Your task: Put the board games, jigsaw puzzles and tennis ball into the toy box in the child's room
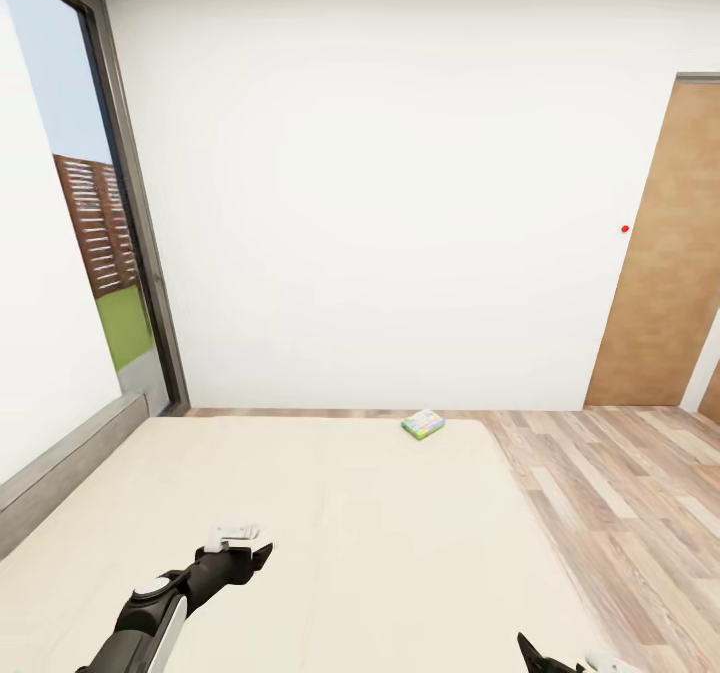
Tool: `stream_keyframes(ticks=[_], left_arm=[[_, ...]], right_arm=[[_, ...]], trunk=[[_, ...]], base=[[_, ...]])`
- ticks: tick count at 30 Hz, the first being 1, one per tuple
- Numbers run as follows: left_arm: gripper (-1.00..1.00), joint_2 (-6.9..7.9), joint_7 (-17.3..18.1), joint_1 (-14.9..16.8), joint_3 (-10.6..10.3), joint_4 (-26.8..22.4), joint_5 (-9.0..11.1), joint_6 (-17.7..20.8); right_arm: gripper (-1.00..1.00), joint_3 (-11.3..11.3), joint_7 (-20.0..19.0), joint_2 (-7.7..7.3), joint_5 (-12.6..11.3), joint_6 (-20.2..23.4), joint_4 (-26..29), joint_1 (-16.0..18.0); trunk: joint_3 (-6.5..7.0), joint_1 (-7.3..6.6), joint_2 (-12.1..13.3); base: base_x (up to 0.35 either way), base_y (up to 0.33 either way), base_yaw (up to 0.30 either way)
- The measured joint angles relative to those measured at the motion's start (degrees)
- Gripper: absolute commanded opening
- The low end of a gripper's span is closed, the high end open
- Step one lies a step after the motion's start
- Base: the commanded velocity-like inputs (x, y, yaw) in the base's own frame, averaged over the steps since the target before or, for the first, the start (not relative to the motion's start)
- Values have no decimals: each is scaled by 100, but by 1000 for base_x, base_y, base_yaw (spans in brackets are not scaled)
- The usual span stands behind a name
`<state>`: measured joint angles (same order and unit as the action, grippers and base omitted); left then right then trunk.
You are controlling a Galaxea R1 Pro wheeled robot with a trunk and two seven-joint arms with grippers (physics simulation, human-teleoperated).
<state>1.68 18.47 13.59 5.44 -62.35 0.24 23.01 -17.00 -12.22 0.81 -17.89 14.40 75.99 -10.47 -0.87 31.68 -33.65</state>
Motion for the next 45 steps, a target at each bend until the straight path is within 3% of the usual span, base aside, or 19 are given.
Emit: stream_keyframes(ticks=[45], left_arm=[[100, 9, 4, 0, 0, -9, 0, 1]], right_arm=[[100, 3, 0, 0, 8, 1, -52, 0]], trunk=[[0, 0, 0]], base=[[0, 256, 0]])
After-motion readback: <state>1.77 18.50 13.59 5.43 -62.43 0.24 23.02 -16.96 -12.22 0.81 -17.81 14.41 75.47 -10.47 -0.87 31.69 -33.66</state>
